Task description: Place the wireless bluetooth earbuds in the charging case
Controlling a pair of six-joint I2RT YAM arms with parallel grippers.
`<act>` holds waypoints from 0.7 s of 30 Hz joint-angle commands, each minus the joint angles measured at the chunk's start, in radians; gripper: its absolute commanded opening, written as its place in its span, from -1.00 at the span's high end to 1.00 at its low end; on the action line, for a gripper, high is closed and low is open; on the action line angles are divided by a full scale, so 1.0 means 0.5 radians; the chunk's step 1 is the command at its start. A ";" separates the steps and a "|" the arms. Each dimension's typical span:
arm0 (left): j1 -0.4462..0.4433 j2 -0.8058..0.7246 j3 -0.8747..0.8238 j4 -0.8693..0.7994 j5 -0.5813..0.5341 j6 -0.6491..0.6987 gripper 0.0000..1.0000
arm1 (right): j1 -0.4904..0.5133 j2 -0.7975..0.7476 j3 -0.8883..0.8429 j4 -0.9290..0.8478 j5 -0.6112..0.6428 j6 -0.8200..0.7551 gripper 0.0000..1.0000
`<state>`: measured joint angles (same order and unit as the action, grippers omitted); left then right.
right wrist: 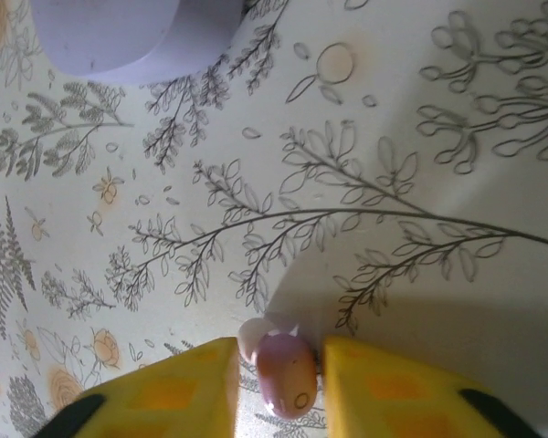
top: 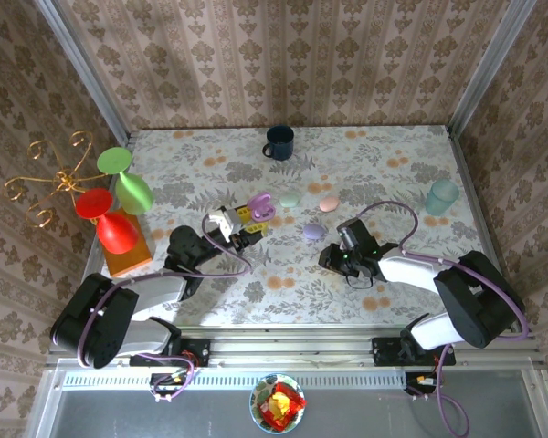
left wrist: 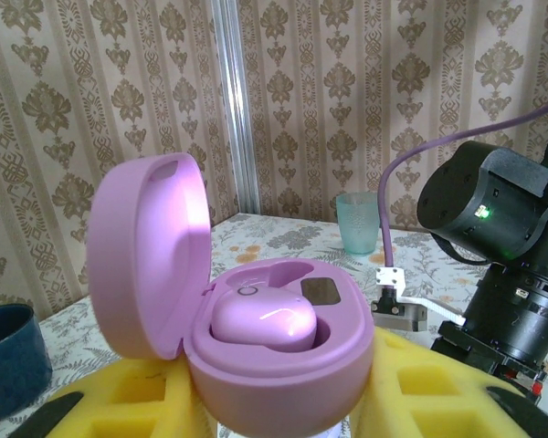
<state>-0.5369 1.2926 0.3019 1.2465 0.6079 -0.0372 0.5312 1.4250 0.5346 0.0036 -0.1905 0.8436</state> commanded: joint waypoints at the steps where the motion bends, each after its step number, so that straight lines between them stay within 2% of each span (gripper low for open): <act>1: -0.012 -0.051 -0.039 0.068 0.009 0.024 0.40 | 0.049 -0.005 0.004 -0.028 0.032 -0.005 0.30; 17: -0.009 -0.024 -0.050 0.072 -0.008 0.030 0.39 | 0.257 0.141 0.215 -0.066 -0.026 -0.005 0.25; 21: 0.003 -0.026 -0.061 0.071 -0.025 -0.008 0.39 | 0.304 0.055 0.269 -0.230 0.008 -0.065 0.24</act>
<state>-0.5369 1.2911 0.2874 1.2465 0.6029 -0.0231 0.6647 1.4837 0.6350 -0.0277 -0.1936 0.8371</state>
